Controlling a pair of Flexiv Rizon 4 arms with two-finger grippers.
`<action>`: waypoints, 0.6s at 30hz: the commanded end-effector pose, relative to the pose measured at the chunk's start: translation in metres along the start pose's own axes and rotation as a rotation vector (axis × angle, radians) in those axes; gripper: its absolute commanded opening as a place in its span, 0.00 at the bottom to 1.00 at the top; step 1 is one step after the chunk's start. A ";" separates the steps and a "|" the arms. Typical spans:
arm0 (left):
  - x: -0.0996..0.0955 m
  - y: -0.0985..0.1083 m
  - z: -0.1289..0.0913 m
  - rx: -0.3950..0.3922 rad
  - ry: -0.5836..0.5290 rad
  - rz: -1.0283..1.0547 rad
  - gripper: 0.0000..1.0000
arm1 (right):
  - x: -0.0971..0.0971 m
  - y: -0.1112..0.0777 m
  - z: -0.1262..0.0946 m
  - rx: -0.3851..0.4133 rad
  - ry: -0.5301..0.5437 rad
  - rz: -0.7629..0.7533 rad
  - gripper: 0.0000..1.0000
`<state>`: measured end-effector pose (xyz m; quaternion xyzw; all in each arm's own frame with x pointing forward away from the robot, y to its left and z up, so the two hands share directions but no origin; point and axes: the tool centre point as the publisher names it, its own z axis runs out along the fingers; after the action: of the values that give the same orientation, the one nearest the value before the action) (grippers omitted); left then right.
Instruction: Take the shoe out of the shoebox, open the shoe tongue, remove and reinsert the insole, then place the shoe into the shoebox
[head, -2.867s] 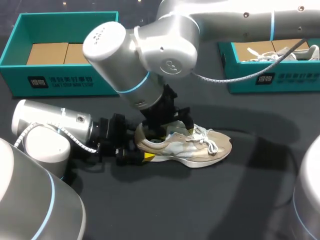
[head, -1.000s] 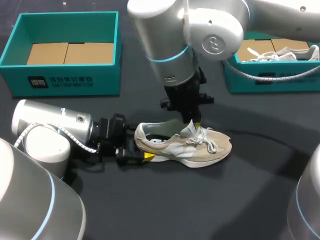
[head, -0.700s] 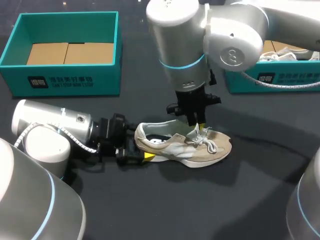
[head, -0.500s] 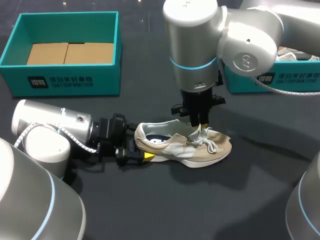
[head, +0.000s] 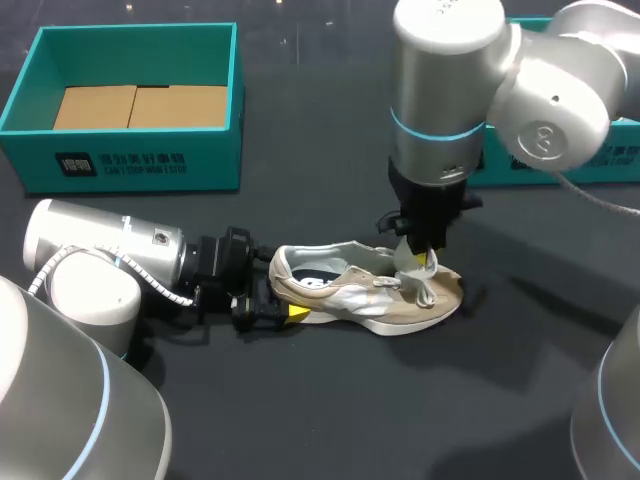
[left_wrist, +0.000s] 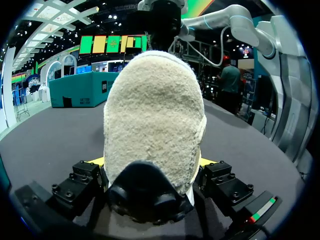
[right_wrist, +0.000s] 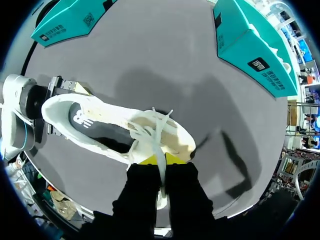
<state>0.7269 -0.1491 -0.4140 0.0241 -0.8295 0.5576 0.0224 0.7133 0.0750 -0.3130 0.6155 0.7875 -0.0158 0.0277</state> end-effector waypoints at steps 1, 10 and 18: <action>0.002 0.004 -0.001 -0.002 -0.001 -0.001 0.00 | -0.019 -0.009 0.009 -0.029 0.203 -0.010 0.00; 0.002 0.004 -0.001 -0.002 -0.001 -0.001 0.00 | -0.019 -0.002 0.030 -0.006 0.220 0.003 0.46; 0.002 0.004 -0.001 -0.002 -0.001 -0.001 0.00 | -0.018 -0.002 0.032 -0.016 0.121 0.064 0.52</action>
<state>0.7269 -0.1491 -0.4140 0.0242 -0.8295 0.5575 0.0225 0.7196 0.0520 -0.3438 0.6351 0.7707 0.0406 -0.0321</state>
